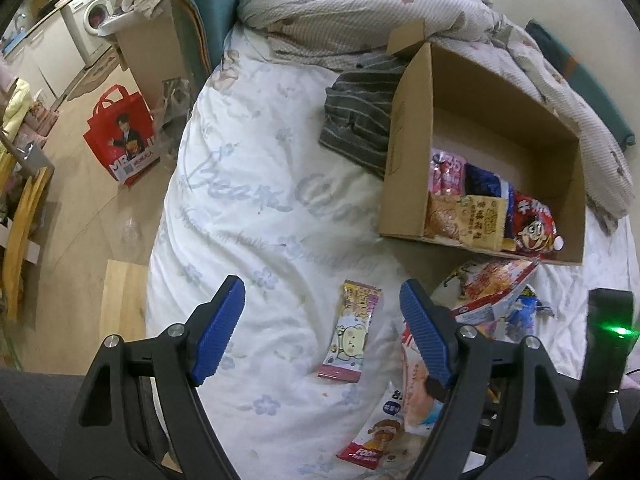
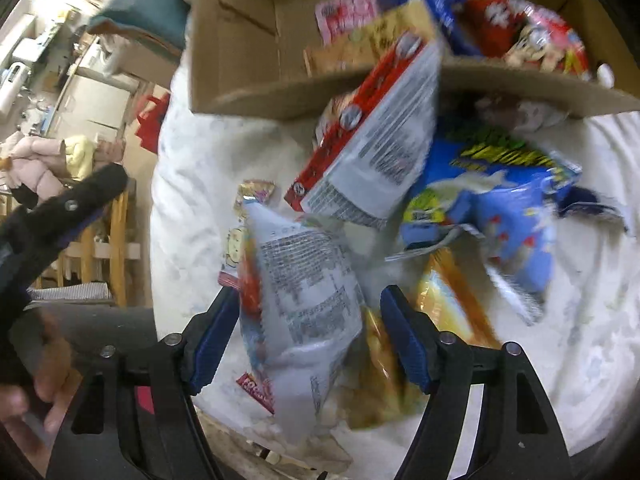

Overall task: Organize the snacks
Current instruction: 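Grasp the white printed bag with the right tool while the left tool reaches the yellow bear bar, then lift the yellow bear bar with the left tool while the right tool carries the white bag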

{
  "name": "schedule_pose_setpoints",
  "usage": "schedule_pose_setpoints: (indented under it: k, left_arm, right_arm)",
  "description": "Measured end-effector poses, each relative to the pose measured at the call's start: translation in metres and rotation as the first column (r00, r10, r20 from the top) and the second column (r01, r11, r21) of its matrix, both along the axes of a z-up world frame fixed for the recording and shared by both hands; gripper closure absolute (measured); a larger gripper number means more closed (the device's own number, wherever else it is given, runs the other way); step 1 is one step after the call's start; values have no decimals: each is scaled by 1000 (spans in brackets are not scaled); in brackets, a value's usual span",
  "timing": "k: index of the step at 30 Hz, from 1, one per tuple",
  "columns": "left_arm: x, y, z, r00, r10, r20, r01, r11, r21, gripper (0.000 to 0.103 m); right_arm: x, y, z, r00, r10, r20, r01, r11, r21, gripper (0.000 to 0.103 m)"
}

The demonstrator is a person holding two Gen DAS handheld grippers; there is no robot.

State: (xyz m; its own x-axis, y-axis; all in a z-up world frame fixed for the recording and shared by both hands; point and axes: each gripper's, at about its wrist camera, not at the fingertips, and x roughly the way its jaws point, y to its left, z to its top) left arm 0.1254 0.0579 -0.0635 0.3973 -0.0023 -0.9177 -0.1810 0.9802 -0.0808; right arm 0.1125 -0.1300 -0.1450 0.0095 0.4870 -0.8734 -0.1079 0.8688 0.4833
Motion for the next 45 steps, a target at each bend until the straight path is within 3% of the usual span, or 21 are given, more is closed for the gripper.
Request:
schedule_pose_setpoints:
  k: [3, 6, 7, 8, 12, 16, 22, 24, 26, 30, 34, 37, 45]
  left_arm:
    - [0, 3, -3, 1000, 8, -19, -9, 1000, -25, 26]
    - [1, 5, -2, 1000, 15, -19, -16, 999, -38, 26]
    - [1, 5, -1, 1000, 16, -14, -17, 999, -39, 26]
    - [1, 6, 0, 1000, 16, -11, -17, 999, -40, 26]
    - [2, 8, 2, 999, 34, -7, -34, 999, -25, 26]
    - [5, 11, -11, 998, 42, -52, -44, 998, -41, 26]
    - [12, -4, -49, 989, -7, -146, 4, 1000, -22, 26]
    - [17, -15, -69, 980, -48, -195, 52, 999, 11, 26]
    - [20, -27, -87, 966, -104, -238, 105, 994, -7, 31]
    - [17, -42, -102, 949, -144, -281, 155, 988, 19, 33]
    - [16, -52, -105, 943, -176, -284, 195, 980, 40, 54]
    - [15, -53, -105, 944, -176, -281, 193, 980, 36, 78]
    - [7, -36, -74, 969, -134, -210, 141, 990, 18, 80]
  right_arm:
    - [1, 14, -10, 998, 55, -10, -55, 998, -41, 35]
    - [-5, 20, -6, 995, 92, 30, -90, 993, -73, 53]
    - [-5, 18, -1, 994, 97, 41, -94, 994, -62, 65]
    - [-6, 16, 4, 994, 95, 47, -93, 995, -40, 68]
    - [-11, -2, 38, 992, 66, 107, -72, 996, 58, 70]
    - [-10, -31, 65, 991, -15, 133, -13, 980, 200, 70]
    - [-12, -79, 76, 976, -146, 165, 106, 968, 227, 70]
    - [-14, -92, 69, 968, -208, 139, 169, 953, 252, 70]
    - [-13, -104, 64, 959, -260, 114, 223, 938, 265, 70]
    - [-10, -115, 73, 947, -291, 138, 249, 933, 260, 70]
    - [-10, -114, 74, 947, -288, 139, 245, 932, 266, 70]
    - [-9, -112, 74, 950, -278, 145, 233, 935, 266, 70]
    - [-11, -114, 75, 952, -267, 151, 217, 934, 284, 70]
